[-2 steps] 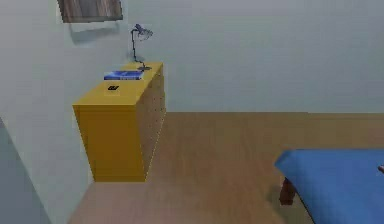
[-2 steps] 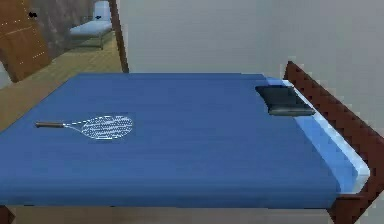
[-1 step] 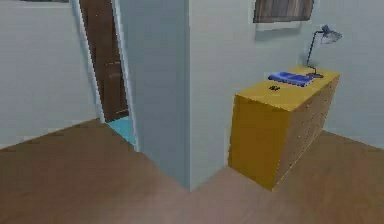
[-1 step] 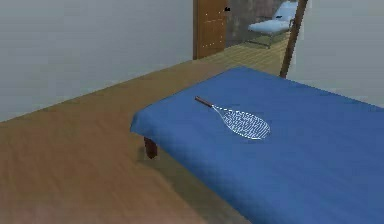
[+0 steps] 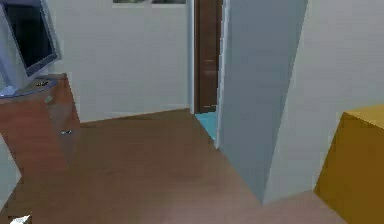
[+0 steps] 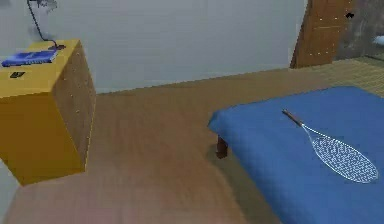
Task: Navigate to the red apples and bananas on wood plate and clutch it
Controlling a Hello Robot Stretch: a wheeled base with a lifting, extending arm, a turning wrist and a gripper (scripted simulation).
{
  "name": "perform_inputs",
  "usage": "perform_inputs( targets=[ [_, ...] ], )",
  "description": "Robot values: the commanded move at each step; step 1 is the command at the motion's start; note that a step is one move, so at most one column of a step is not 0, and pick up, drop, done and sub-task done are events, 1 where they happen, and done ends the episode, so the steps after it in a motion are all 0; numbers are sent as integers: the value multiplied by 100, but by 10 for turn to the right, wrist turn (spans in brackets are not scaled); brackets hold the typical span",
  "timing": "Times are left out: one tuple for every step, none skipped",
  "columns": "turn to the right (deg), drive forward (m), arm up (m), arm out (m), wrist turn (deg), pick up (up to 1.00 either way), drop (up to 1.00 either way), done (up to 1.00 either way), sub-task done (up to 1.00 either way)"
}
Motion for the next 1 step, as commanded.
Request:
perform_inputs(
  targets=[
    [0, 100, 0, 0, 0, 0, 0, 0, 0]
  ],
)
